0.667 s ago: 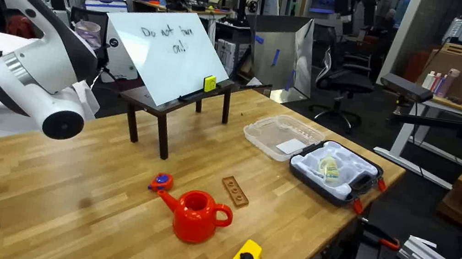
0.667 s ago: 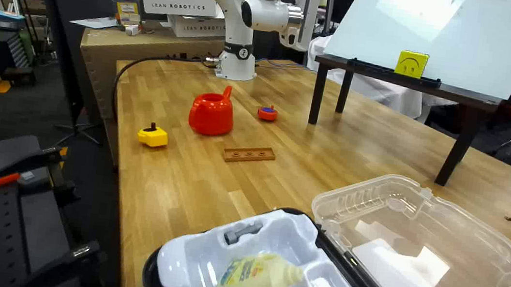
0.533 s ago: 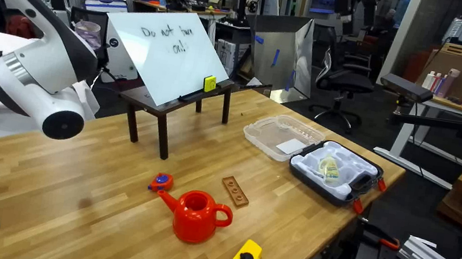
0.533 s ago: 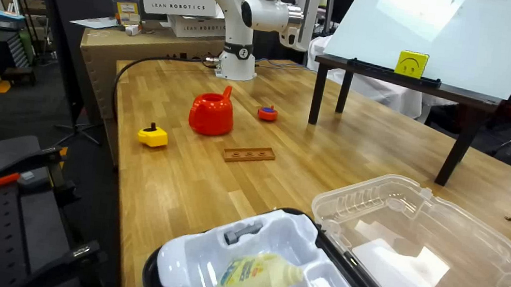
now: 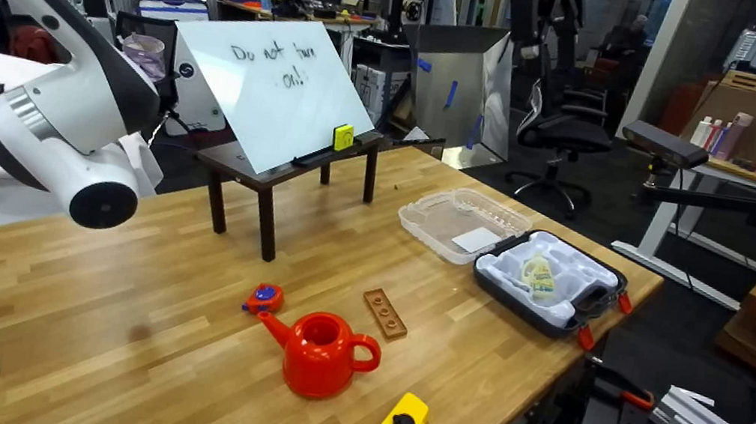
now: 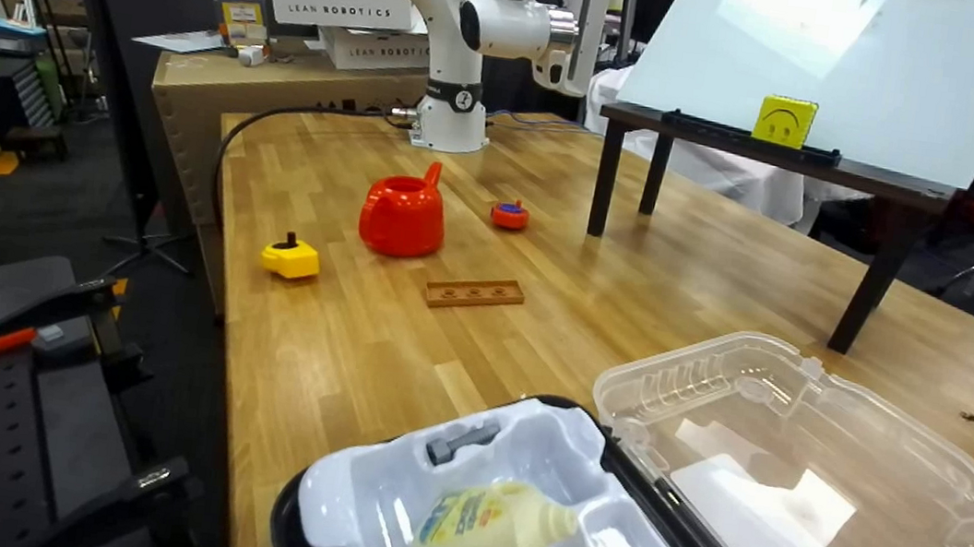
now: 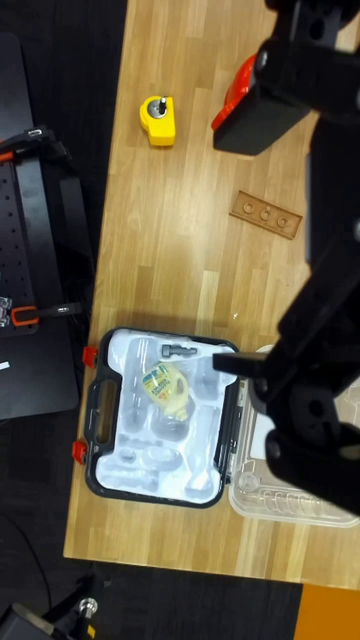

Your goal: Move the orange teapot to the right next to the black box

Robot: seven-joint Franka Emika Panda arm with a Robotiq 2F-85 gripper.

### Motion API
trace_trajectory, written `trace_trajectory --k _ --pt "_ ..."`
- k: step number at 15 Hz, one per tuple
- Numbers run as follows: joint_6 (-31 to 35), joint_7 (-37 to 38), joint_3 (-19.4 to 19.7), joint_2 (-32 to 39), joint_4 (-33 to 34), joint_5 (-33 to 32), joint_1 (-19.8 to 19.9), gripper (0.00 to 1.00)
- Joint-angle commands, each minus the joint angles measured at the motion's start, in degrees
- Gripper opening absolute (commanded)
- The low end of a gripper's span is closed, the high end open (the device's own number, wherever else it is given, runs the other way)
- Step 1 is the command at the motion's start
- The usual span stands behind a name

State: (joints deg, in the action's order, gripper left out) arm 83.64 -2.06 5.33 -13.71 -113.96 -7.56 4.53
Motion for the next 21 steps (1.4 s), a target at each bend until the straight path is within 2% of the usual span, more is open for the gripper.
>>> trace_trajectory --k 1,7,9,15,16,17,18,21 --pt "-0.14 0.15 -0.26 0.6 0.16 0.0 -0.19 1.0" --pt "-0.17 0.18 0.06 0.29 0.17 0.01 -0.08 1.0" --pt "1.98 -1.12 0.42 -0.22 -0.32 1.14 -0.21 1.0" --pt "18.63 -8.54 0.06 -0.7 -1.63 9.0 -2.63 1.0" --pt "20.21 -9.13 -1.02 -0.33 -2.09 6.12 -3.04 1.0" --pt "21.09 -9.33 -1.72 -0.02 -2.52 3.8 -3.3 1.0" --pt "18.26 -7.32 -1.17 0.46 -0.81 6.16 -3.05 1.0" --pt "18.58 -7.14 -1.43 0.6 -1.1 5.85 -3.2 1.0"
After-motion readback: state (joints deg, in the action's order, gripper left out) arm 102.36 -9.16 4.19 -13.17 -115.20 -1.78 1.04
